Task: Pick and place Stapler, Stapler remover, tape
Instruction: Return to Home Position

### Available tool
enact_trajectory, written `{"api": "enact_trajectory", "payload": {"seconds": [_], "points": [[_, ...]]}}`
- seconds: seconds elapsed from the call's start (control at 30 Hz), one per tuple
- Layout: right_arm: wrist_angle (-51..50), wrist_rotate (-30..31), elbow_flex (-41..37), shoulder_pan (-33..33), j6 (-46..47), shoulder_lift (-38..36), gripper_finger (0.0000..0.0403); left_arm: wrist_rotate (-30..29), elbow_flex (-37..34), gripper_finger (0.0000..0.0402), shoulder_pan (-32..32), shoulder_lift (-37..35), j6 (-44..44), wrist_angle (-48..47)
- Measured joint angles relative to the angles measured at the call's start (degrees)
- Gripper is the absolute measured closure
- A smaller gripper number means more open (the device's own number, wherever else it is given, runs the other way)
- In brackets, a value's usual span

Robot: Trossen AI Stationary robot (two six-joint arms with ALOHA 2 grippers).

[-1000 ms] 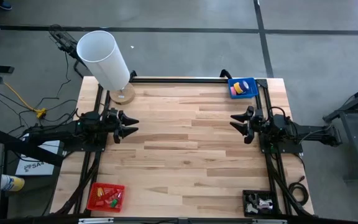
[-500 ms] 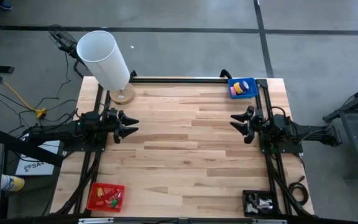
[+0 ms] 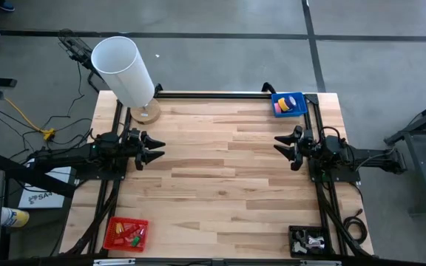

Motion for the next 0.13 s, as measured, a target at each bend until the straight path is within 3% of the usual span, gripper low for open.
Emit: {"api": "enact_trajectory", "payload": {"seconds": [0.13], "points": [[0.0,0.0,0.0,0.0,0.0,0.0,0.021,0.0,0.02,0.0152,0.0,0.0,-0.02,0.0]]}}
